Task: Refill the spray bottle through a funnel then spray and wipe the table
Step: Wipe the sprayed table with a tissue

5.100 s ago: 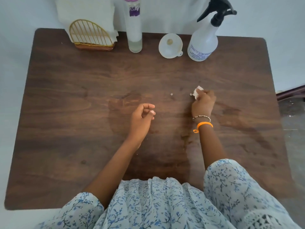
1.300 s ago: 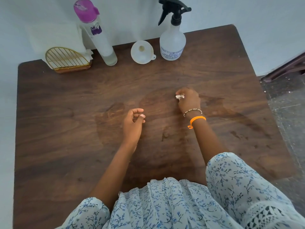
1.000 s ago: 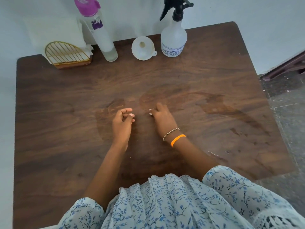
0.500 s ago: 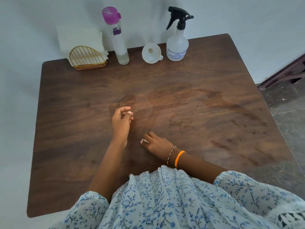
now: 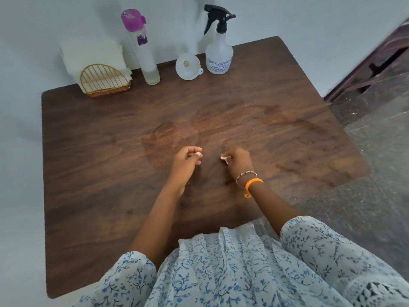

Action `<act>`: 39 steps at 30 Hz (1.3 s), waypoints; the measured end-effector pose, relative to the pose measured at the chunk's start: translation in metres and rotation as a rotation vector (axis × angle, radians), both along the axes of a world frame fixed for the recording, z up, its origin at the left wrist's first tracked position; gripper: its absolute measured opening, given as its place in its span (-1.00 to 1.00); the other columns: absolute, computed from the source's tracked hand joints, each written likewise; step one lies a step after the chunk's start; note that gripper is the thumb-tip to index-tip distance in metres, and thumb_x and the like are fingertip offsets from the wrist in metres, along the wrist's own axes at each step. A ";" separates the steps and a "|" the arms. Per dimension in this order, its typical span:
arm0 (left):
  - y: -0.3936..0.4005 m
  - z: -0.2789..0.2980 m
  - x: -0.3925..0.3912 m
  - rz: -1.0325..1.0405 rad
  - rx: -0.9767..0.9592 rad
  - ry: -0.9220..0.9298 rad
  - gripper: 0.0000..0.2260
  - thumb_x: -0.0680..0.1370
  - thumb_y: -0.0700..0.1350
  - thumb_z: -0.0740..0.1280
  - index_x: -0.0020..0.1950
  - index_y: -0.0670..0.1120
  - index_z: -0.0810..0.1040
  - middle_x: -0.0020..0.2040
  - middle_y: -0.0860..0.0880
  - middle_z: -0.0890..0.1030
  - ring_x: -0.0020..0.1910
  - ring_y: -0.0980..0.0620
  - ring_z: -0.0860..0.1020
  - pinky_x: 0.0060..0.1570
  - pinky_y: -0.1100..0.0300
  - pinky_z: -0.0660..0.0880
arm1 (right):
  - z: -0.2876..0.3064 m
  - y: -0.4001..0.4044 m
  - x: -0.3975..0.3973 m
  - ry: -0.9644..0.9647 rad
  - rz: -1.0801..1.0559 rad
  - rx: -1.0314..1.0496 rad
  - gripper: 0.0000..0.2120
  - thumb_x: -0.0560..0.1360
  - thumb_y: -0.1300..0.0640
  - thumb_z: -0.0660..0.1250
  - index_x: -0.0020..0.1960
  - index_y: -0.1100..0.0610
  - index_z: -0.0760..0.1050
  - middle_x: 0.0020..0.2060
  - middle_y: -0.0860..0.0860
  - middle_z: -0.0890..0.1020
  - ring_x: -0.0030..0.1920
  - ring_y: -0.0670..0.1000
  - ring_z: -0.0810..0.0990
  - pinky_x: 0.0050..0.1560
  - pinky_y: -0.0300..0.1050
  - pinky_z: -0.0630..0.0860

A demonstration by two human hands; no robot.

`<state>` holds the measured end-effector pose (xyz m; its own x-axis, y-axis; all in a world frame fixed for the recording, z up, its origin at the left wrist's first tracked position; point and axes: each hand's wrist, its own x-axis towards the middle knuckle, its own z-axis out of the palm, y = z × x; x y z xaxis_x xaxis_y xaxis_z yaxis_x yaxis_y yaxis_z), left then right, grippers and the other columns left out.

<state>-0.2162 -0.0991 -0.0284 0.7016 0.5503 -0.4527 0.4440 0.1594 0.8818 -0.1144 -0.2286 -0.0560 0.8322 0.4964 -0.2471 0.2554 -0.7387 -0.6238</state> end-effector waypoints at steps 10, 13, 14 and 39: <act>-0.046 0.016 0.048 -0.206 -0.031 -0.041 -0.87 0.54 -0.27 0.25 0.01 -0.09 0.51 -0.13 0.00 0.51 -0.21 0.12 0.50 -0.09 0.23 0.48 | 0.043 -0.048 0.018 0.762 -0.649 0.784 -0.65 0.45 0.50 0.25 0.24 0.42 0.42 0.06 0.18 0.54 -0.06 0.02 0.57 0.19 -0.13 0.43; -0.071 0.026 0.073 -0.288 -0.022 -0.050 -0.82 0.52 -0.32 0.24 0.05 -0.13 0.51 -0.10 -0.02 0.51 -0.15 0.09 0.49 -0.02 0.16 0.50 | 0.045 -0.070 0.037 0.720 -0.694 0.837 -0.70 0.47 0.46 0.26 0.20 0.44 0.43 0.05 0.20 0.54 -0.13 -0.03 0.57 0.20 -0.11 0.43; -0.079 0.029 0.083 -0.308 -0.015 -0.055 -0.81 0.51 -0.33 0.23 0.06 -0.14 0.51 -0.10 -0.03 0.51 -0.14 0.07 0.50 0.00 0.13 0.51 | 0.046 -0.079 0.045 0.701 -0.693 0.845 -0.72 0.47 0.45 0.27 0.19 0.43 0.45 0.03 0.19 0.56 -0.14 -0.05 0.57 0.17 -0.12 0.46; -0.361 -0.075 0.551 -0.200 -0.147 0.137 -0.85 0.52 -0.24 0.26 -0.12 -0.01 0.55 -0.14 -0.03 0.60 -0.14 0.06 0.56 -0.07 0.18 0.52 | -0.058 -0.327 0.470 0.438 -0.837 0.596 -0.82 0.43 0.44 0.31 -0.04 0.23 0.56 -0.15 0.13 0.62 -0.17 -0.01 0.57 -0.14 -0.20 0.55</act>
